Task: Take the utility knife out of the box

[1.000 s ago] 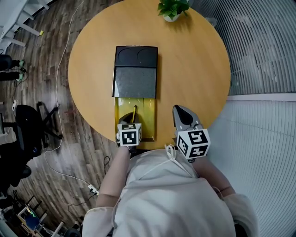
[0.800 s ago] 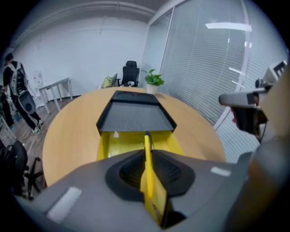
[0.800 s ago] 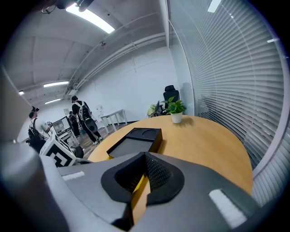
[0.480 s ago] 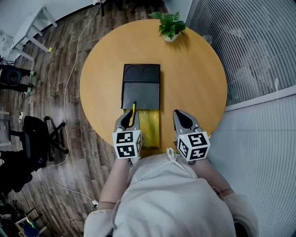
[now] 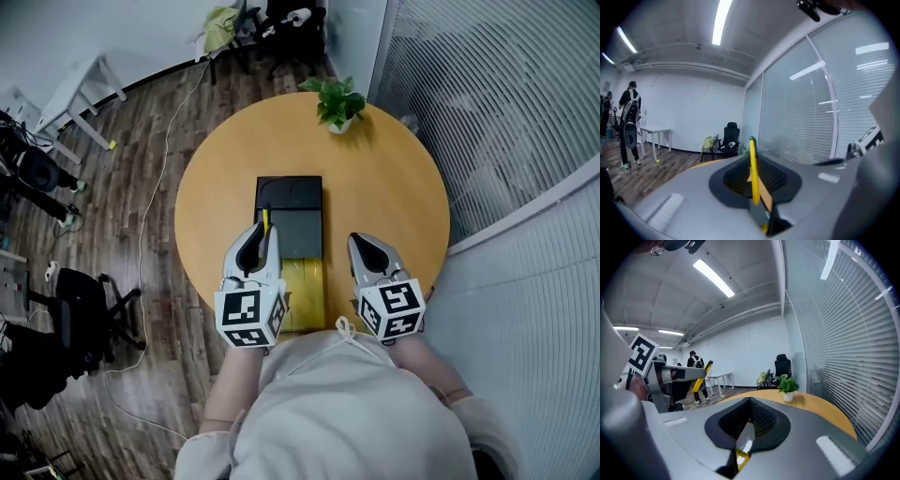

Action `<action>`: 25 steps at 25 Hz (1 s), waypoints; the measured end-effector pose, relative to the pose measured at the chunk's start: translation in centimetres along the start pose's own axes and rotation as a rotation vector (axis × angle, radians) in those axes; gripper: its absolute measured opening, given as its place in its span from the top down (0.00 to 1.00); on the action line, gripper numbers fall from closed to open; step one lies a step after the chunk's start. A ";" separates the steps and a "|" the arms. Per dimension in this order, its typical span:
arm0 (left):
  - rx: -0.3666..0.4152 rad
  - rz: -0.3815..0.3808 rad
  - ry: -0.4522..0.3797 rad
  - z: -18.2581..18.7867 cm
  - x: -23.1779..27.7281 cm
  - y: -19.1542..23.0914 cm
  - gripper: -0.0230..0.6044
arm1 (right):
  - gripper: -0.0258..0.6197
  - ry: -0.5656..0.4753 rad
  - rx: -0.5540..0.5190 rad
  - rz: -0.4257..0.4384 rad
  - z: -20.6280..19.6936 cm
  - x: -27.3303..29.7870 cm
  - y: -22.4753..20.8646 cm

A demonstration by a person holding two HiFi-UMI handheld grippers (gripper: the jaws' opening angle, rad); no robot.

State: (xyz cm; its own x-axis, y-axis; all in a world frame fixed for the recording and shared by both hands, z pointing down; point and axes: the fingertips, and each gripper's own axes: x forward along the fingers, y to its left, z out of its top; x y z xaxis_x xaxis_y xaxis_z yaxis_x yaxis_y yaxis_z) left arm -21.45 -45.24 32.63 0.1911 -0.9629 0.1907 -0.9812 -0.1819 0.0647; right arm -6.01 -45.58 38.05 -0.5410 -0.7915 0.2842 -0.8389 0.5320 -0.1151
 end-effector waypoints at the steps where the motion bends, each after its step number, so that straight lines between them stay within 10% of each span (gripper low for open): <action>1: 0.005 -0.002 -0.011 0.5 -0.2 -0.1 0.88 | 0.96 -0.008 -0.004 -0.001 0.4 -0.3 0.0; 25: 0.025 -0.015 0.000 -0.4 -0.9 -0.9 0.88 | 0.96 0.022 -0.022 -0.004 -0.2 -0.8 0.6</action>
State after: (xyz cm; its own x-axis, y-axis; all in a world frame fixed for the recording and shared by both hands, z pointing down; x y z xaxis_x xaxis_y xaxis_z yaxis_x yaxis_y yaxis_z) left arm -20.73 -44.15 32.83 0.2058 -0.9600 0.1897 -0.9786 -0.2013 0.0430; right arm -6.04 -44.61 37.92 -0.5364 -0.7869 0.3051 -0.8391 0.5359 -0.0931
